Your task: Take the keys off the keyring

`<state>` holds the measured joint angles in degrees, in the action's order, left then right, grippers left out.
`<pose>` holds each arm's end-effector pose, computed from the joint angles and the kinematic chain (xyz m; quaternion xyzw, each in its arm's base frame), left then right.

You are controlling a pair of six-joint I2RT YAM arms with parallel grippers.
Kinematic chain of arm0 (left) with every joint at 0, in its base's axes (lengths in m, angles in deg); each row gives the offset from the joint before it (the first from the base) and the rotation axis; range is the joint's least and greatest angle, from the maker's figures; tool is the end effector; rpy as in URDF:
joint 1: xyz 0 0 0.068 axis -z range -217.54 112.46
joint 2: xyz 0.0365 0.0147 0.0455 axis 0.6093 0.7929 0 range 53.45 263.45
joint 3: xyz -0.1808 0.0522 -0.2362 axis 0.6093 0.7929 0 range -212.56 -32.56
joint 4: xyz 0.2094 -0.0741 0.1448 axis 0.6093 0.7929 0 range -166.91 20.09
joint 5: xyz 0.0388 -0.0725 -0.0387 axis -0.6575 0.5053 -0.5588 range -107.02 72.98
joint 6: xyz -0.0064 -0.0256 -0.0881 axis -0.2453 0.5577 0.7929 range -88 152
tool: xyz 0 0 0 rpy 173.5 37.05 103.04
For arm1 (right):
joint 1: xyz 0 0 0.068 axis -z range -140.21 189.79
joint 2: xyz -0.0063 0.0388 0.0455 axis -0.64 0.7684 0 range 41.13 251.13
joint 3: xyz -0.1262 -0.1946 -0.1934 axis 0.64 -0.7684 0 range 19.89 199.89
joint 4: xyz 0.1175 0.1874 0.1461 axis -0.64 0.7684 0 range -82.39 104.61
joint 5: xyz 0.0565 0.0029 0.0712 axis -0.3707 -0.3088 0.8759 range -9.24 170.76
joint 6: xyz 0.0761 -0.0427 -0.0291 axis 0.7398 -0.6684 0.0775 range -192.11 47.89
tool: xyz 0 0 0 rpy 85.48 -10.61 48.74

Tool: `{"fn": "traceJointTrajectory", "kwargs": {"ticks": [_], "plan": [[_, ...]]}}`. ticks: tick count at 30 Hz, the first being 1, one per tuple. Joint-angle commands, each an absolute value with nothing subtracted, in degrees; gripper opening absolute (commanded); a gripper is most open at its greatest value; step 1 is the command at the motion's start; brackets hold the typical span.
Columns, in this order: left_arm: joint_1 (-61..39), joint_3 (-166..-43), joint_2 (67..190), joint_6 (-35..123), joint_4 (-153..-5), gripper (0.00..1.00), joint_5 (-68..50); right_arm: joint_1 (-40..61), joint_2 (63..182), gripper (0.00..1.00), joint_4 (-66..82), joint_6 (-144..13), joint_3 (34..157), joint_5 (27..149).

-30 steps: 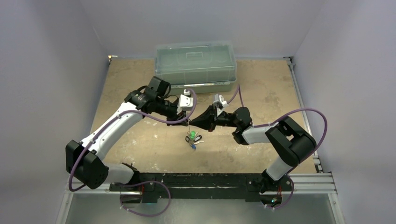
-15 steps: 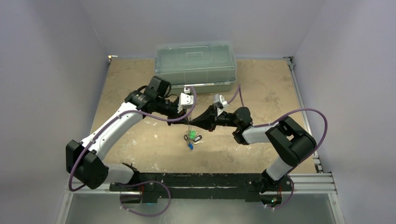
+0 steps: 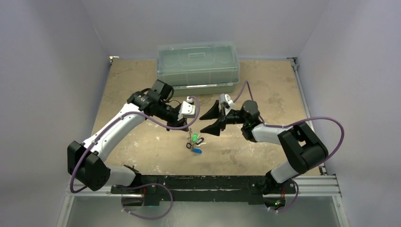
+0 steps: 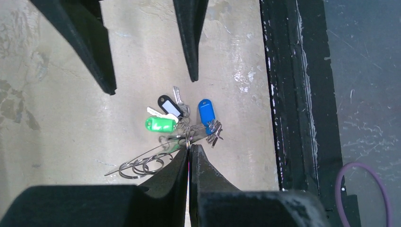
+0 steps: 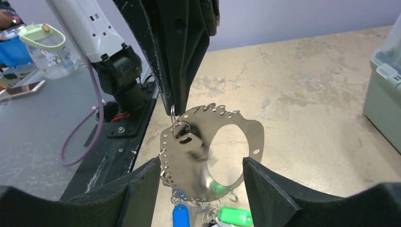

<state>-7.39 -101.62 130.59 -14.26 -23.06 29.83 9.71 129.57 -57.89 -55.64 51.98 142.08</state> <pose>0.2040 -0.1881 0.3095 0.6263 0.6399 -0.3507 0.2743 0.2338 0.2191 0.2516 -0.4516 0.5079 0.5625 0.4709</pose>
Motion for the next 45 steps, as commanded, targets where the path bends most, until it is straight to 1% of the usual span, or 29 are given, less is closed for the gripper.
{"fn": "traceJointTrajectory", "kwargs": {"ticks": [1, 4, 7, 9, 13, 16, 20, 28, 33, 36, 45], "plan": [[-7.0, -104.9, 130.7, -21.4, -19.5, 0.0, 34.4, 9.5, 128.7, 0.68, -51.9, -61.1, 56.8, 145.5], [-7.1, -104.7, 129.7, -23.8, -19.4, 0.0, 35.8, 8.5, 129.5, 0.67, -55.1, -59.5, 58.1, 146.8], [-7.1, -103.1, 127.5, -23.0, -22.9, 0.0, 36.4, 7.6, 130.3, 0.62, -55.9, -58.8, 59.5, 147.7], [-7.1, -101.8, 126.0, -21.9, -25.5, 0.0, 36.9, 6.8, 130.5, 0.61, -55.9, -59.1, 59.3, 147.8], [-7.1, -99.9, 124.1, -20.2, -28.7, 0.0, 37.9, 4.8, 130.9, 0.62, -56.2, -60.4, 57.8, 147.0], [-7.1, -99.6, 123.8, -20.4, -28.6, 0.0, 38.4, 3.8, 131.3, 0.64, -57.1, -61.1, 56.5, 146.2], [-7.2, -99.7, 123.6, -20.8, -28.3, 0.0, 39.3, 3.0, 132.0, 0.64, -59.1, -61.1, 56.3, 144.8], [-7.1, -99.6, 123.4, -20.0, -29.8, 0.0, 40.8, 1.2, 133.6, 0.6, -64.5, -57.8, 56.9, 144.2], [-7.1, -98.7, 122.8, -18.6, -31.4, 0.0, 41.1, 0.9, 133.7, 0.49, -64.9, -57.9, 56.3, 144.3], [-7.1, -97.9, 122.3, -18.2, -32.1, 0.0, 41.0, 0.9, 133.6, 0.35, -65.1, -57.8, 56.1, 144.5], [-7.2, -95.8, 120.4, -18.0, -32.5, 0.0, 39.3, 1.1, 132.8, 0.06, -64.2, -57.9, 55.5, 143.7]]}}
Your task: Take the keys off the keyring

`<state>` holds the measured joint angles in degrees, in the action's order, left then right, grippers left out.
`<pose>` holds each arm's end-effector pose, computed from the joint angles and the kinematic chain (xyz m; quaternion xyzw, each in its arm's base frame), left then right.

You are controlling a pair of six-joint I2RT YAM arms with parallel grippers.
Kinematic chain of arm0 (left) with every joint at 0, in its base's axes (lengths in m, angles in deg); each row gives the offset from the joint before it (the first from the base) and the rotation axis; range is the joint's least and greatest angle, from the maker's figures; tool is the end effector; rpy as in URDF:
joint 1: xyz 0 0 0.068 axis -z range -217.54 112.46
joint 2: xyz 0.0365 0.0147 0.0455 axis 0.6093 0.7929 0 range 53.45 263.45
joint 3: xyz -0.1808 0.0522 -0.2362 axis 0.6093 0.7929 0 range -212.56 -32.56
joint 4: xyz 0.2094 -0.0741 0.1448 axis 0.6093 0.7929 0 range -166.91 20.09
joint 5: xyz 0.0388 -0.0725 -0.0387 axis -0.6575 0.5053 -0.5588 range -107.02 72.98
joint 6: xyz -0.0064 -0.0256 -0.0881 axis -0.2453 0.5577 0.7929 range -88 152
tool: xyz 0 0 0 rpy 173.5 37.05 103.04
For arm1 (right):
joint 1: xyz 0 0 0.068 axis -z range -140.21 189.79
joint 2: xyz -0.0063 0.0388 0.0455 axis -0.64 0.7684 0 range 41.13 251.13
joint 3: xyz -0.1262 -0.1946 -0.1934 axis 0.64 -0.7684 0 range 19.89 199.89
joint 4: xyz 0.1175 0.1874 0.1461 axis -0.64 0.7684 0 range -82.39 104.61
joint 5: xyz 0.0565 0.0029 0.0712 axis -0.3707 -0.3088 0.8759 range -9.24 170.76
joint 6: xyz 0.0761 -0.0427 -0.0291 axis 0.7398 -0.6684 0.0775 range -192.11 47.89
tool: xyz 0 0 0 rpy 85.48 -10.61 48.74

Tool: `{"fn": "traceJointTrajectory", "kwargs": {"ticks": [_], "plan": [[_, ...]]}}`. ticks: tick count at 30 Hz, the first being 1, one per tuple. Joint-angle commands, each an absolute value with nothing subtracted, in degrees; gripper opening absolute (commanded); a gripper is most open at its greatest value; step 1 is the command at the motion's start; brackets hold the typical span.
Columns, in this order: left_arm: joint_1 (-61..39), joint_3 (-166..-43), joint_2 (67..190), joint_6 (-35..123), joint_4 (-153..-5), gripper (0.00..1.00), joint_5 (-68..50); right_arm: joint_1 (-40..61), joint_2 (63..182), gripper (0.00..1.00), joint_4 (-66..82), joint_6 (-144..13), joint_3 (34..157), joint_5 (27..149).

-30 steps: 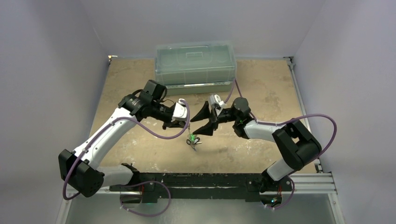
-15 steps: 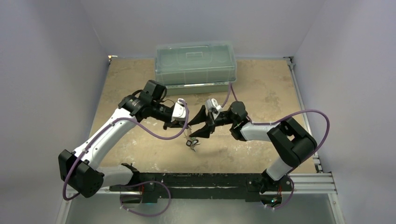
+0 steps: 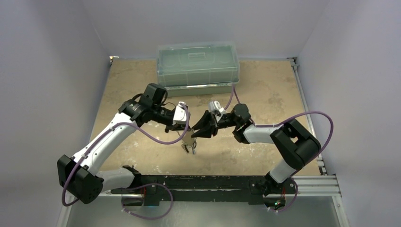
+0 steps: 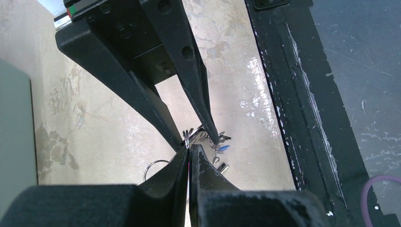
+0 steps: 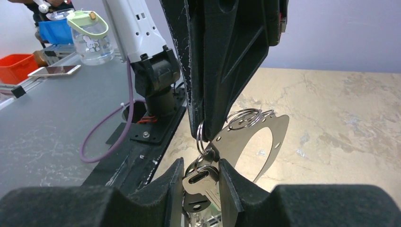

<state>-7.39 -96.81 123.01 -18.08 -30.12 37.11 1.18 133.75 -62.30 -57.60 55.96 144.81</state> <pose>0.1791 -0.1813 0.3292 0.6557 0.5489 -0.3738 0.3593 0.2099 0.2626 0.2581 -0.5166 0.4273 0.5915 0.4479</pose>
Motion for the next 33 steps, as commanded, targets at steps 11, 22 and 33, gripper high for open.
{"fn": "traceJointTrajectory", "kwargs": {"ticks": [11, 22, 33], "plan": [[-7.5, -88.6, 114.5, -10.2, -42.2, 0.0, 32.8, 1.2, 132.6, 0.0, -58.0, -57.5, 57.5, 140.2], [-8.7, -84.4, 113.0, 3.1, -52.4, 0.0, 35.5, 1.3, 132.1, 0.13, -58.8, -54.9, 57.7, 144.1], [-9.9, -87.8, 115.5, -5.2, -45.4, 0.0, 39.1, 1.3, 131.7, 0.45, -58.1, -52.1, 57.5, 148.0]]}}
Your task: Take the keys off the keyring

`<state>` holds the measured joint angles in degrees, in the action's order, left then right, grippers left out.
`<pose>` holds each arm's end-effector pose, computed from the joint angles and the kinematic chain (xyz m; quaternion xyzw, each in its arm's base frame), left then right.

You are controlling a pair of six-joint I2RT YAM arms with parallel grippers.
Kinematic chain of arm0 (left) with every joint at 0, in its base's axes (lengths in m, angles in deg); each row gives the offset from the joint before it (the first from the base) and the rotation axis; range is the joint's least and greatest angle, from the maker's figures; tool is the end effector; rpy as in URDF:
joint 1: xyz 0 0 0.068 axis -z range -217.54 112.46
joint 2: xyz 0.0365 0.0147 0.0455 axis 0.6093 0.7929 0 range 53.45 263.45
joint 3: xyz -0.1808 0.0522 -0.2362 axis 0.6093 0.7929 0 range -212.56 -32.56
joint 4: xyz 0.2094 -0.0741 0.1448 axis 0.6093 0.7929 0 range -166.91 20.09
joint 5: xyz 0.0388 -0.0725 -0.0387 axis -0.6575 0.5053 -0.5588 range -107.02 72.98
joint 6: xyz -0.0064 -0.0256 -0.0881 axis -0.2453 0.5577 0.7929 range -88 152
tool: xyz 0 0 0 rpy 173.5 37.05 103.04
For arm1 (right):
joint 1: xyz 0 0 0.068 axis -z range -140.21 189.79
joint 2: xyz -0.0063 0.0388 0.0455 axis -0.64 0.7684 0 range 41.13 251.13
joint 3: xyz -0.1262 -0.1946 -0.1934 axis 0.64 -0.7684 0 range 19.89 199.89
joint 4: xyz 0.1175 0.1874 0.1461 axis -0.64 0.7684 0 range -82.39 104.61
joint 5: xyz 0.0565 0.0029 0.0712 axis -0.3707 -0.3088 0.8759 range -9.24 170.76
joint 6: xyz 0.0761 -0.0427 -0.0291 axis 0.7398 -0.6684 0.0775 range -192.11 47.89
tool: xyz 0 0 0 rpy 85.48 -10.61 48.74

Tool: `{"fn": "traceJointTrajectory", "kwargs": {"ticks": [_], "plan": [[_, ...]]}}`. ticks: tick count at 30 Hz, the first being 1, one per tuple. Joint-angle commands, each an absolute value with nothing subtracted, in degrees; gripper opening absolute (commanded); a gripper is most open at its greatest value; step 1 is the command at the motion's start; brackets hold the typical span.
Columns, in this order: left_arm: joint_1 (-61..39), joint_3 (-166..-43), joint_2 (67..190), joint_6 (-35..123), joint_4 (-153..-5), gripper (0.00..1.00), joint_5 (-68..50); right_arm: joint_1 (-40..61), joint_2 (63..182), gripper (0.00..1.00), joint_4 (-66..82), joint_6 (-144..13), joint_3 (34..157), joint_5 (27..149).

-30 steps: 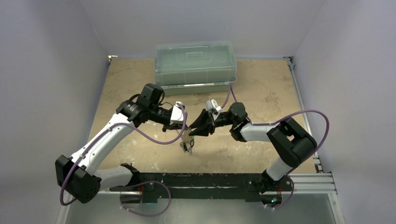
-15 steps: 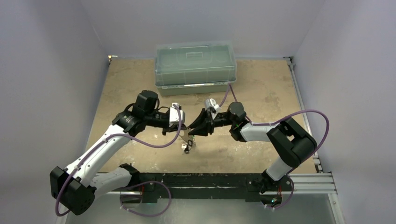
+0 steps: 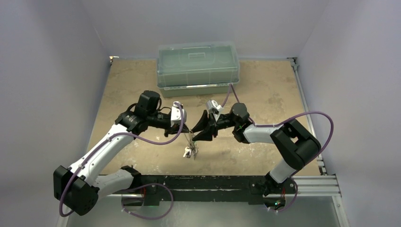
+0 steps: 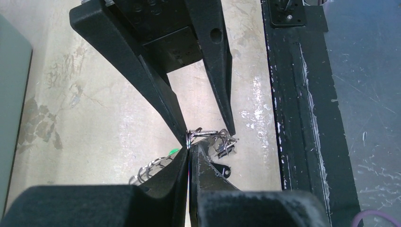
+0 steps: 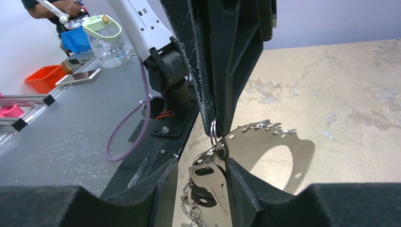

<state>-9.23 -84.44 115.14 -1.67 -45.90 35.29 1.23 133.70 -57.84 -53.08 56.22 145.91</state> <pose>0.1718 -0.1666 0.3078 0.5775 0.6053 -0.3829 0.3918 0.2104 0.2635 0.2511 -0.4967 0.4687 0.6149 0.3943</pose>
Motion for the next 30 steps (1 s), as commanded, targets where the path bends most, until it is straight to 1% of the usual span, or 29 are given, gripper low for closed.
{"fn": "traceJointTrajectory", "kwargs": {"ticks": [1, 2, 4, 6, 7, 11, 12, 13, 14, 15, 17, 20, 22, 26, 27, 30], "plan": [[-10.0, -88.2, 115.7, -5.6, -44.9, 0.0, 39.3, 1.2, 131.7, 0.46, -57.9, -52.1, 57.5, 148.1], [-10.1, -88.5, 115.9, -5.9, -44.6, 0.0, 39.5, 1.1, 131.7, 0.45, -57.6, -52.3, 57.5, 148.0], [-10.2, -88.9, 116.1, -5.9, -44.3, 0.0, 39.7, 1.1, 131.8, 0.39, -56.7, -53.3, 57.4, 147.6], [-10.4, -89.1, 116.0, -5.9, -44.4, 0.0, 40.0, 1.1, 131.8, 0.39, -55.3, -54.6, 57.5, 146.7], [-10.4, -89.1, 116.0, -5.9, -44.4, 0.0, 40.2, 1.1, 131.8, 0.38, -54.4, -55.3, 57.6, 146.3], [-10.5, -89.1, 115.7, -5.9, -44.0, 0.0, 40.5, 1.0, 132.1, 0.28, -54.1, -55.6, 57.8, 145.8], [-10.5, -89.1, 115.7, -5.8, -44.0, 0.0, 40.4, 0.9, 132.0, 0.29, -54.1, -55.4, 57.9, 145.5], [-10.5, -89.0, 115.5, -5.8, -44.2, 0.0, 40.5, 0.9, 132.0, 0.35, -54.2, -55.0, 58.0, 145.0], [-10.5, -88.8, 115.5, -5.5, -44.6, 0.0, 40.6, 0.9, 132.0, 0.42, -54.1, -54.5, 58.2, 144.6], [-10.5, -88.6, 115.5, -4.8, -45.3, 0.0, 40.6, 0.8, 132.1, 0.47, -54.3, -54.2, 58.4, 144.3], [-10.5, -88.0, 115.3, -3.5, -46.6, 0.0, 40.6, 0.6, 132.3, 0.47, -55.0, -53.3, 58.6, 143.2], [-10.5, -87.3, 115.2, -1.3, -48.9, 0.0, 40.6, 0.1, 132.9, 0.44, -55.2, -52.9, 59.3, 141.4], [-10.5, -86.9, 115.2, 0.2, -50.3, 0.0, 40.5, -0.4, 133.4, 0.43, -54.6, -53.0, 59.6, 139.6], [-10.5, -86.2, 114.6, 1.6, -51.9, 0.0, 40.7, -0.7, 134.3, 0.47, -55.0, -52.6, 59.5, 136.4], [-10.5, -86.1, 114.5, 1.7, -51.9, 0.0, 40.7, -0.7, 134.4, 0.47, -55.4, -52.6, 59.3, 136.1], [-10.5, -86.0, 114.5, 1.5, -51.8, 0.0, 40.7, -0.7, 134.6, 0.32, -57.7, -52.4, 58.7, 136.5]]}}
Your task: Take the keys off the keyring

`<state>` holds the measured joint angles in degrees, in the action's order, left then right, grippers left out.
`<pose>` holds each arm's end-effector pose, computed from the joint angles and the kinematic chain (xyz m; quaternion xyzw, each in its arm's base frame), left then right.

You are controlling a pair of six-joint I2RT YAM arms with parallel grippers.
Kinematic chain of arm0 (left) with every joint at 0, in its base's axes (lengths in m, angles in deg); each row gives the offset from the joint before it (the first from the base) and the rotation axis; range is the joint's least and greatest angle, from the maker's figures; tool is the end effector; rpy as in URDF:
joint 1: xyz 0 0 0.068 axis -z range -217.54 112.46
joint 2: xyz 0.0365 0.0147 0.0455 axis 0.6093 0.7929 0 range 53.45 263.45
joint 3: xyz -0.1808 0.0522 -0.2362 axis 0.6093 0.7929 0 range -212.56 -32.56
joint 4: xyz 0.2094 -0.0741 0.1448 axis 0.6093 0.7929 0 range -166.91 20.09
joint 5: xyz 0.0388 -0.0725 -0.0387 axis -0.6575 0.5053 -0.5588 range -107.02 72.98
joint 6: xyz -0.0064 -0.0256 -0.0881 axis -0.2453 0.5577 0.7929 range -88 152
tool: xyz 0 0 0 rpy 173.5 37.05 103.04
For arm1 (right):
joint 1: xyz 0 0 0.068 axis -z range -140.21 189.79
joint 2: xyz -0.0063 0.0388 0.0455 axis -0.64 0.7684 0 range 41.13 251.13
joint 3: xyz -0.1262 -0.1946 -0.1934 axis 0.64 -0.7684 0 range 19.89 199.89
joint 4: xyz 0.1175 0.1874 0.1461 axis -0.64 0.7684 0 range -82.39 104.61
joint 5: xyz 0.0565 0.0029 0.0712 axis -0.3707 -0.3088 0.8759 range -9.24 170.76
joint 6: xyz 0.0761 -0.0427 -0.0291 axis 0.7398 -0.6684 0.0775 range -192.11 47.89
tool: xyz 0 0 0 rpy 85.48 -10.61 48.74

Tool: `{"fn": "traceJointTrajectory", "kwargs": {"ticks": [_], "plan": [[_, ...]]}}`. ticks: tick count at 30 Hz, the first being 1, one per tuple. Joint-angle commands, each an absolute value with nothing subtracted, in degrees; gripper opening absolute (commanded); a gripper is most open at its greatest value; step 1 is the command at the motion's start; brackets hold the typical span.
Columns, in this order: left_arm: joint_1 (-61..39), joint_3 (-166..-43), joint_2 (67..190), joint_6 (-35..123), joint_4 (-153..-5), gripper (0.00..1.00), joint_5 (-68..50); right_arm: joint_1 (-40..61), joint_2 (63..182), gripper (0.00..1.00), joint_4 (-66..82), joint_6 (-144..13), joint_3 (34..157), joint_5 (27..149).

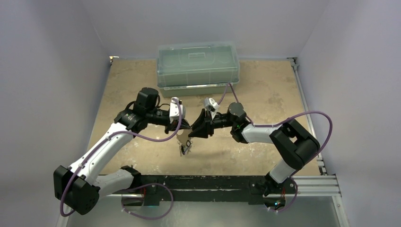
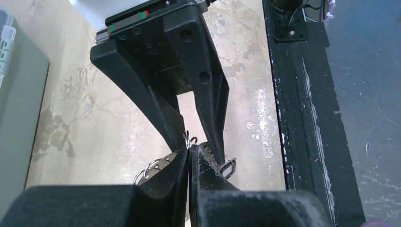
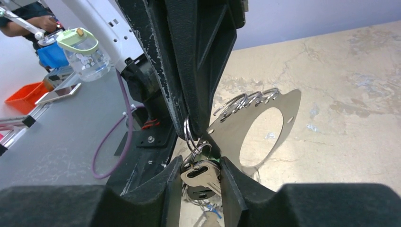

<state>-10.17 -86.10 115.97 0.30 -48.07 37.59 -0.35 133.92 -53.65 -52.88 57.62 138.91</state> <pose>0.1785 -0.1681 0.3201 0.5689 0.5949 -0.3969 0.4060 0.2170 0.2747 0.2503 -0.4616 0.5084 0.6041 0.4044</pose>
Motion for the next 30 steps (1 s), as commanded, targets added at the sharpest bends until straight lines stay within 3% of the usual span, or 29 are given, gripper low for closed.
{"fn": "traceJointTrajectory", "kwargs": {"ticks": [1, 3, 7, 11, 20, 30], "plan": [[-10.5, -86.0, 114.5, 1.4, -51.8, 0.0, 40.7, -0.7, 134.7, 0.28, -58.3, -52.1, 58.6, 136.7], [-10.5, -86.0, 114.5, 1.2, -51.7, 0.0, 40.6, -0.7, 134.6, 0.21, -59.0, -51.9, 58.3, 137.3], [-10.8, -86.0, 115.0, 0.2, -51.0, 0.0, 39.9, -0.7, 134.1, 0.18, -59.0, -52.0, 57.6, 138.7], [-12.4, -86.0, 115.7, -0.2, -50.3, 0.0, 40.5, -0.7, 133.0, 0.0, -58.0, -53.2, 56.9, 138.4], [-13.1, -86.8, 116.1, -16.7, -34.8, 0.0, 38.4, -0.6, 132.3, 0.0, -49.1, -57.2, 59.5, 137.0], [-13.1, -83.9, 115.5, -16.9, -37.1, 0.0, 37.1, -0.5, 131.7, 0.0, -49.5, -57.3, 59.3, 137.4]]}}
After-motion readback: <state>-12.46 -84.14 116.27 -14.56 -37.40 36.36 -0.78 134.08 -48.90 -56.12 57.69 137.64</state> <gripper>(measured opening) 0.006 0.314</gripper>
